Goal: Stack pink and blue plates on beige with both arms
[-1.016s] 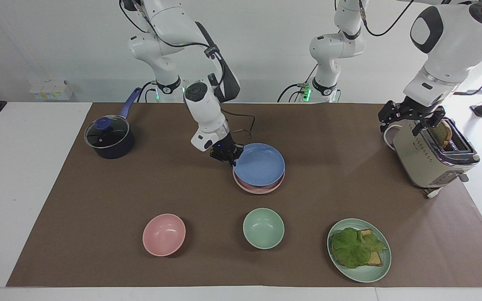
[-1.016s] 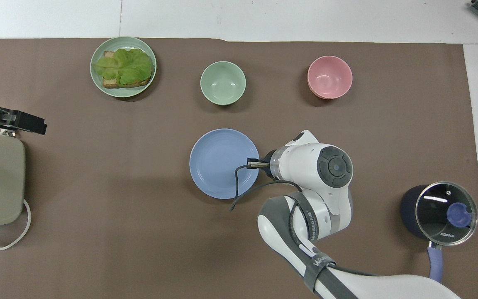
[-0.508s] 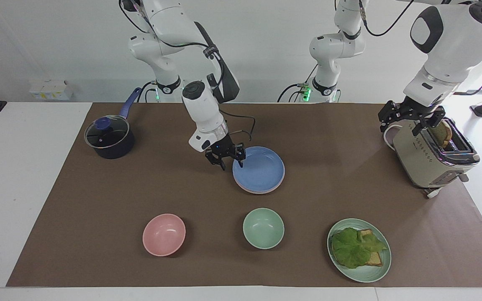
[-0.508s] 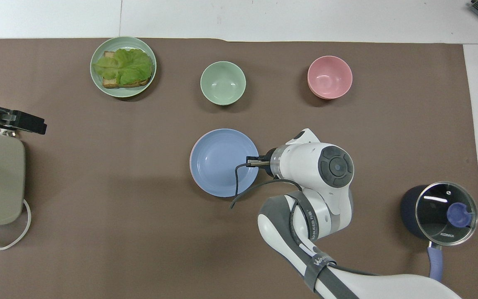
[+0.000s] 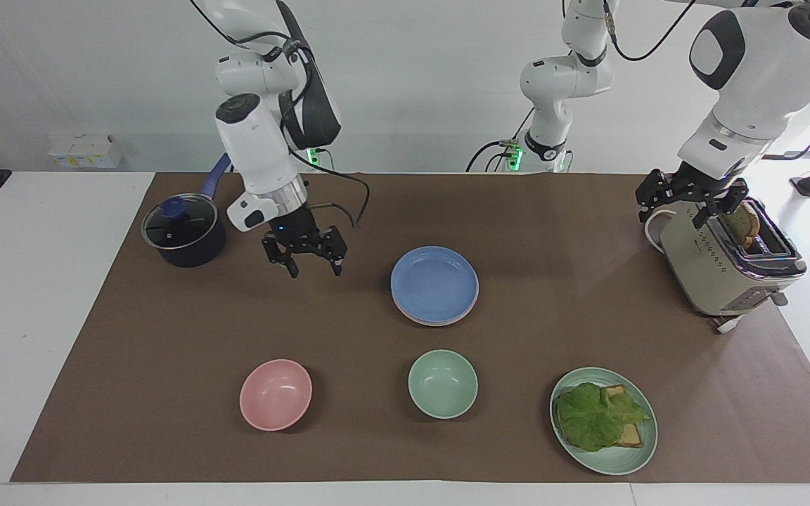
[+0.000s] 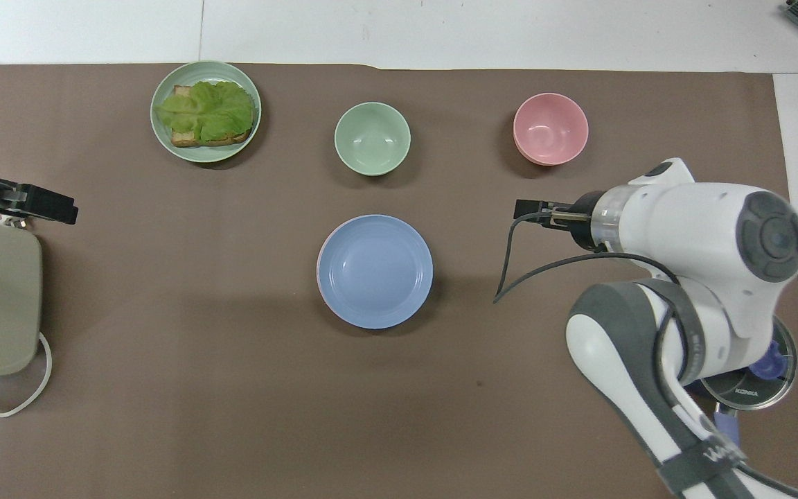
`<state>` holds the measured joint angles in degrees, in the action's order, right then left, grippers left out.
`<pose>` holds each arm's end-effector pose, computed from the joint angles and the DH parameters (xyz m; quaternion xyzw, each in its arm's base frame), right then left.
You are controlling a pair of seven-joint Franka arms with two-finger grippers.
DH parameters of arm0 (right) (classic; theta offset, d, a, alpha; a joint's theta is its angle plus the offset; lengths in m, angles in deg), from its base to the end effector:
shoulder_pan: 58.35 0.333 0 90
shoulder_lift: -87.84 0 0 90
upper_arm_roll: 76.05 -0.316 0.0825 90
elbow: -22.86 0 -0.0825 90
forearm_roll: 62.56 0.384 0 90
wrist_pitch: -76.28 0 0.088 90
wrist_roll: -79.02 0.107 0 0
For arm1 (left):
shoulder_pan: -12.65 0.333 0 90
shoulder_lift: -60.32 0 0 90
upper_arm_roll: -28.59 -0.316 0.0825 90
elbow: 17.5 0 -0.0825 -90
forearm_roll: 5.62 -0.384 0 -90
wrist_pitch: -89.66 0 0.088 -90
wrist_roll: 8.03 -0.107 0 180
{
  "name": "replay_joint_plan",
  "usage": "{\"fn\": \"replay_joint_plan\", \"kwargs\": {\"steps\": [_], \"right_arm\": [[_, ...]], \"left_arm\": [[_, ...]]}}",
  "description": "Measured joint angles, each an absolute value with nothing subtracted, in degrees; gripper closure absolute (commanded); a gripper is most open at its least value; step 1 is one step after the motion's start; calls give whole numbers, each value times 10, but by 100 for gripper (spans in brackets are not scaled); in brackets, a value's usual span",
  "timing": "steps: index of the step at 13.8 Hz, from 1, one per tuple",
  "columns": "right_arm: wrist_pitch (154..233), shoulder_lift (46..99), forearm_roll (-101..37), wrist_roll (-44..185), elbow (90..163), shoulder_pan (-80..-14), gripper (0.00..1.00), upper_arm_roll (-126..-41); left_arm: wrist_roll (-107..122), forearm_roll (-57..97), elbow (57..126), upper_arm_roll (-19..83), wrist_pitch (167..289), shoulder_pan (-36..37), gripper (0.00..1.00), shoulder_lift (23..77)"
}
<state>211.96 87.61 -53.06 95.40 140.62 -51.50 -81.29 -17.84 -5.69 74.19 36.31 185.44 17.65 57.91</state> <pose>0.5648 0.1229 0.4663 -0.9822 0.0865 -0.1322 0.1021 0.5751 -0.0256 0.5959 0.9939 -0.1091 0.0150 0.0013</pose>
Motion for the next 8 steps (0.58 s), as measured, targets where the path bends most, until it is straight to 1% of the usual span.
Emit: {"fn": "replay_joint_plan", "kwargs": {"steps": [1, 3, 5, 8], "right_arm": [[2102, 892, -536, 953, 1405, -532, 0, -813], [2022, 921, -540, 937, 1381, -568, 0, -813], [1908, 938, -555, 919, 1320, -599, 0, -812], [1807, 939, -610, 908, 1235, -611, 0, -813]], "left_arm": [[-178, -57, 742, 363, 1854, 177, 0, 579], [-178, -57, 742, 363, 1854, 177, 0, 579], [-178, -57, 742, 363, 1854, 177, 0, 579], [-178, -57, 742, 363, 1854, 177, 0, 579]]}}
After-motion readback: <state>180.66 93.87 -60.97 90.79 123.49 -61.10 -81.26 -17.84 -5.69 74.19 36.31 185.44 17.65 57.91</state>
